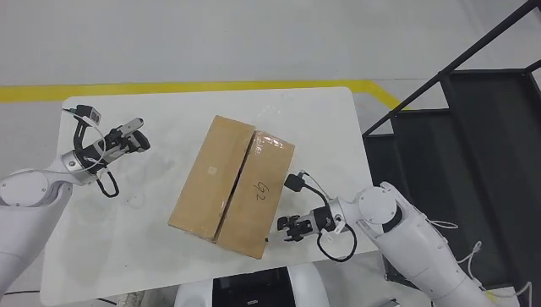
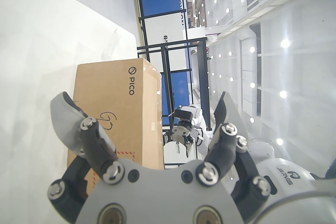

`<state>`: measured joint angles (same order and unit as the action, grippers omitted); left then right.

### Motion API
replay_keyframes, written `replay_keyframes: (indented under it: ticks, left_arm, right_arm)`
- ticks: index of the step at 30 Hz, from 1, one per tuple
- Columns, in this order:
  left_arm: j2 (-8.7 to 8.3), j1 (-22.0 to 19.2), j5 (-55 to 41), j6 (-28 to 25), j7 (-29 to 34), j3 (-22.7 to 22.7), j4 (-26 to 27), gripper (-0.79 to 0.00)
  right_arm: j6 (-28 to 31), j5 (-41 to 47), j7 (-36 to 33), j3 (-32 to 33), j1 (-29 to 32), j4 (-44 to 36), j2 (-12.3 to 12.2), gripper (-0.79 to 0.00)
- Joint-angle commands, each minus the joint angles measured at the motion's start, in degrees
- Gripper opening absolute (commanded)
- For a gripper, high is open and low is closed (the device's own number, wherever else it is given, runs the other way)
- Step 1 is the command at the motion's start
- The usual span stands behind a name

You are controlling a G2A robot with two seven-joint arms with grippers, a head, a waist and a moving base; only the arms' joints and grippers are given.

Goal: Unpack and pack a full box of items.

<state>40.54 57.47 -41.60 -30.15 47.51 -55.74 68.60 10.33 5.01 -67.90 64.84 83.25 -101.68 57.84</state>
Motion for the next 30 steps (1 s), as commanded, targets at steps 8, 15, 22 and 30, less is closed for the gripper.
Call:
replay_keyframes:
  ticks: [8, 15, 22, 30]
  left_arm:
    - [0.0, 0.0, 0.0, 0.0, 0.0, 0.0, 0.0, 0.0]
    - [0.0, 0.0, 0.0, 0.0, 0.0, 0.0, 0.0, 0.0]
    - [0.0, 0.0, 0.0, 0.0, 0.0, 0.0, 0.0, 0.0]
    - [0.15, 0.9, 0.0, 1.1, -2.7, -0.8, 0.8, 0.0]
  right_arm:
    - [-1.5, 2.8, 9.9, -6.9, -4.5, 1.5, 2.0, 0.0]
    - [-1.7, 5.4, 16.2, -13.8, -9.1, 3.6, 4.4, 0.0]
    - [0.2, 11.8, 8.4, -11.9, -11.9, 6.0, 4.2, 0.0]
    - [3.5, 7.5, 10.7, 0.4, -15.3, 13.4, 2.1, 0.0]
